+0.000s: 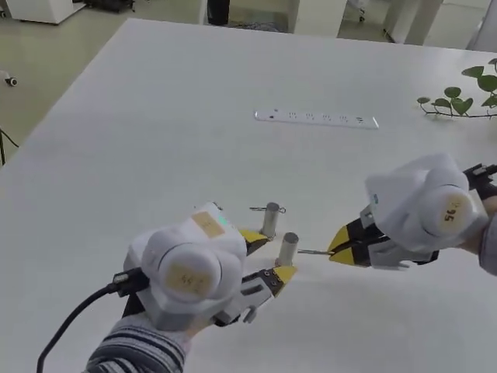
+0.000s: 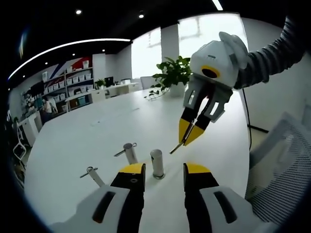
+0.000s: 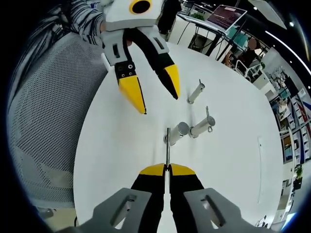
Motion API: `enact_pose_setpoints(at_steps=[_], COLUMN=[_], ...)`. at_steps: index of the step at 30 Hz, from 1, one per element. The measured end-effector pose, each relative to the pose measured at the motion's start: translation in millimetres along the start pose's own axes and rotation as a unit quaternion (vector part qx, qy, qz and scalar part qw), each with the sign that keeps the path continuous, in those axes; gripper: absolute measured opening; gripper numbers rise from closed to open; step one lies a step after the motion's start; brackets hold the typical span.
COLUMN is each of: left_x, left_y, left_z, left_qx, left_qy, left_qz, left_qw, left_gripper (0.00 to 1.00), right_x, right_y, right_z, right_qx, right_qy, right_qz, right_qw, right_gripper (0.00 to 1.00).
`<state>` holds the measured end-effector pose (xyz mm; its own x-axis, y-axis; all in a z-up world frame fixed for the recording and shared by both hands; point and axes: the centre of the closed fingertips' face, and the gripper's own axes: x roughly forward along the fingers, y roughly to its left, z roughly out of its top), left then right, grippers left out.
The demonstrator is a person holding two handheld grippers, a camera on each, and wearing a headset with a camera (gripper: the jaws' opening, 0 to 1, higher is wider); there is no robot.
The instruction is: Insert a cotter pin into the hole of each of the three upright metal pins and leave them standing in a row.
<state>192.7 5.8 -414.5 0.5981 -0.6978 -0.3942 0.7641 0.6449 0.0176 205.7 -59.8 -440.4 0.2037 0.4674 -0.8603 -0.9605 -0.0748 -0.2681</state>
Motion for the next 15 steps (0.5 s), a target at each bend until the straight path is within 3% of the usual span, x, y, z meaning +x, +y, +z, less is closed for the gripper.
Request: enact_pose_setpoints(at_steps=[6, 15], left_x=[6.0, 28.3], left_y=[5.2, 9.9], left_z=[-3.7, -14.6], left_qx=[-0.015, -0.042], left_qy=[0.009, 0.029], left_qz=[0.011, 0.02], left_qw=[0.9998, 0.9985], left_gripper=[0.3, 0.27], right_x=[1.8, 6.8], right_y=[-8.1, -15.9], right_z=[-6.3, -10.3], right_qx=[0.008, 0.014], right_qy=[0.001, -0.005], right_qz=[-0.01, -0.015], right_qw=[0.9999, 0.9998], right_gripper=[0.0, 0.0])
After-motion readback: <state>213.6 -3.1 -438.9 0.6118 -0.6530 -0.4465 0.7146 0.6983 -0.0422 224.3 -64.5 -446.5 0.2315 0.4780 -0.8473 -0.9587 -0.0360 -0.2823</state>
